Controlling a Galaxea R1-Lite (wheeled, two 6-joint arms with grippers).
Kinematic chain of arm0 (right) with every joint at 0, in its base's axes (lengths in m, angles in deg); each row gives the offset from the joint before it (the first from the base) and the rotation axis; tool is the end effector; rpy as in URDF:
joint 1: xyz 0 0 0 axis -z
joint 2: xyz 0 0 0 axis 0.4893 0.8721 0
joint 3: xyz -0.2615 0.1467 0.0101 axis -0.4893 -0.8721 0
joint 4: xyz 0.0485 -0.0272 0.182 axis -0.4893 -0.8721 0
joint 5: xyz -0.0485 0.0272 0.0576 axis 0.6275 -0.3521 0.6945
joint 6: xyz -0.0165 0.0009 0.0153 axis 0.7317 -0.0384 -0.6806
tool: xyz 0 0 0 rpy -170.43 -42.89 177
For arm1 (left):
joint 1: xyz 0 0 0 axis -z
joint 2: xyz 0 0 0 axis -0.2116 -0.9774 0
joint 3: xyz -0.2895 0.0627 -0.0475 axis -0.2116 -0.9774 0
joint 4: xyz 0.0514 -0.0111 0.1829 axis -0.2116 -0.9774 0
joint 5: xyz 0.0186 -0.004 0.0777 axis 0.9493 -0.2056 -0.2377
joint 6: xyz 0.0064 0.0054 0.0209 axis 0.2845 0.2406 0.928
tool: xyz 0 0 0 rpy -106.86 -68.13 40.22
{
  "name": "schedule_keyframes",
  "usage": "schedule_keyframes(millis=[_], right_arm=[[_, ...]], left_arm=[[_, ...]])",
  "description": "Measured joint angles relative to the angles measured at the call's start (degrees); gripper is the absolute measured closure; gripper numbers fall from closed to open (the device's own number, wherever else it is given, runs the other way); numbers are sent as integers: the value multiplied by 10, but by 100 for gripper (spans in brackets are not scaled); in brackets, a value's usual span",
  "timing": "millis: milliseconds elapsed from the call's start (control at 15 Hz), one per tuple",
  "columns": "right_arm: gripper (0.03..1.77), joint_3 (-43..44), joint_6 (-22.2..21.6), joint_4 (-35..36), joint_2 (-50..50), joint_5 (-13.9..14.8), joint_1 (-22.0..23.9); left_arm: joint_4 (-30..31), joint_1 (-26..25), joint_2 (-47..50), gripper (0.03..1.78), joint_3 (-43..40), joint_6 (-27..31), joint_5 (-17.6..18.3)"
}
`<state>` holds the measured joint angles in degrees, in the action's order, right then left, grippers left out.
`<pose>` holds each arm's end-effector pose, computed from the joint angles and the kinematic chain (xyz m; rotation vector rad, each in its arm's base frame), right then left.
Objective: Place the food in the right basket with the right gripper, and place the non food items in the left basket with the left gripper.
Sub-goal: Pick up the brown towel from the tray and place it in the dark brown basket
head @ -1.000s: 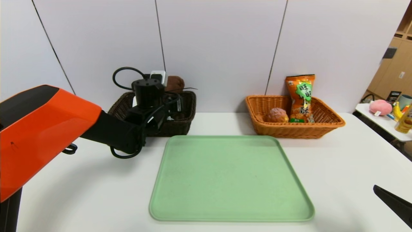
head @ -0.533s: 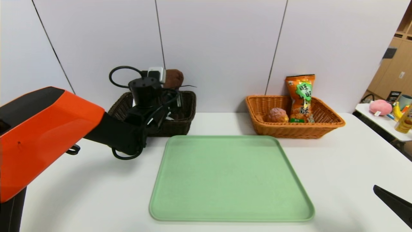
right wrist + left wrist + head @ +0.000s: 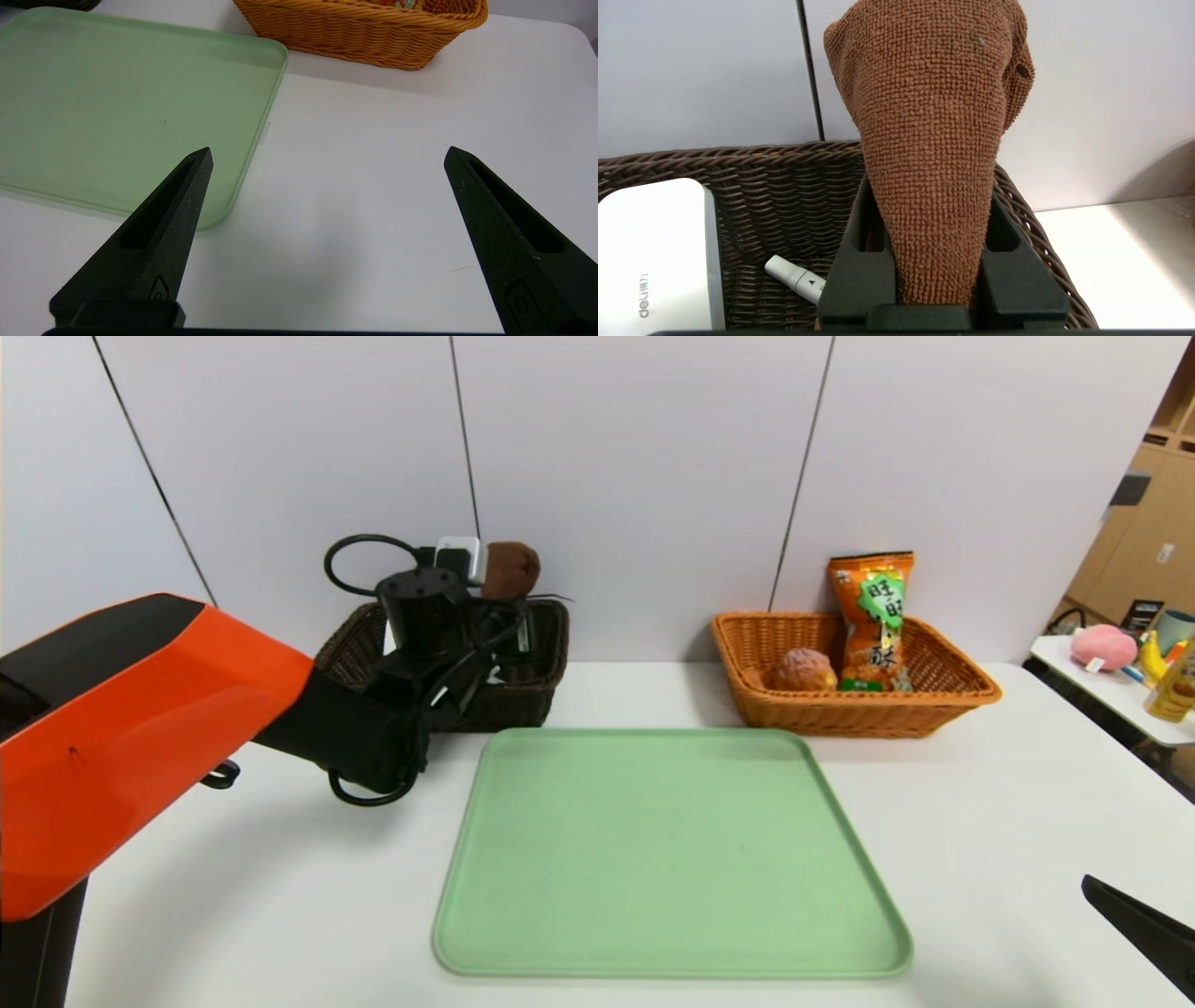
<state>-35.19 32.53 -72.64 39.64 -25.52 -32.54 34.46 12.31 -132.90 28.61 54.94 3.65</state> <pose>0.0651 0.0063 0.1692 -0.0689 0.2289 0.1796 0.3956 -0.1746 0.1646 -0.0639 -0.1034 -0.1933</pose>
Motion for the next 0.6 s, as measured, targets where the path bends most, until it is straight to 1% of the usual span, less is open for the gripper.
schedule_keyframes(millis=[600], right_arm=[[9, 2, 1, 0, -2, 0, 0]], left_arm=[[44, 0, 0, 140, -12, 2, 2]])
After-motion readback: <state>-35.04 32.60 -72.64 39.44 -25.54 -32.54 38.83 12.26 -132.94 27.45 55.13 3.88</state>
